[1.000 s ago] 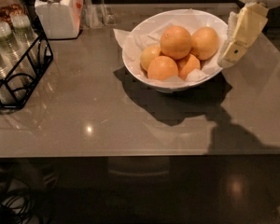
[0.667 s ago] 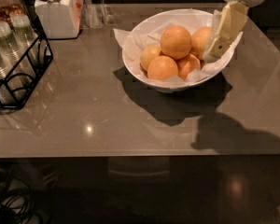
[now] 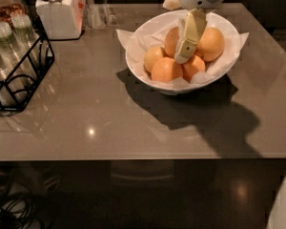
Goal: Pick orange from white bowl
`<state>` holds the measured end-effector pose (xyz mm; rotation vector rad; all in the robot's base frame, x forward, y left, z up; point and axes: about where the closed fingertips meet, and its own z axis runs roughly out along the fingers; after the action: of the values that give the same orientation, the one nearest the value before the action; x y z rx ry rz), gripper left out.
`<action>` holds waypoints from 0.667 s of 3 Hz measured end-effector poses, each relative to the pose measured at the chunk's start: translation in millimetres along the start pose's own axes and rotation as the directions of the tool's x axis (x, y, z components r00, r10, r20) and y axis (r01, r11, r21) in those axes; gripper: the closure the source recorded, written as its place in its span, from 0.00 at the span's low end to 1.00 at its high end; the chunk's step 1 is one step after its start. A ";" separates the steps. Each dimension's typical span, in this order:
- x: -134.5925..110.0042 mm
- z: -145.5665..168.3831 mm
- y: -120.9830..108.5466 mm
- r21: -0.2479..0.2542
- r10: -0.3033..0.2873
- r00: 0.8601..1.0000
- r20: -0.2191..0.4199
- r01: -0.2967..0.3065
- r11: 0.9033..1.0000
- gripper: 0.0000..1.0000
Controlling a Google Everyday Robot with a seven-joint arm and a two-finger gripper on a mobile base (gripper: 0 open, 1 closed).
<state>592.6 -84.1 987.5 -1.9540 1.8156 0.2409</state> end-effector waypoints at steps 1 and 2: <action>-3.1 2.9 -5.4 0.014 -0.002 1.000 0.009 0.001 1.000 0.00; 9.5 7.8 -9.2 0.024 0.039 0.999 0.013 -0.039 0.999 0.00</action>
Offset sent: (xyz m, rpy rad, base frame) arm 0.0082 -0.0223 -0.0194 0.0168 0.0337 -0.0801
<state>604.1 -89.0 978.6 -1.8983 1.8418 0.2419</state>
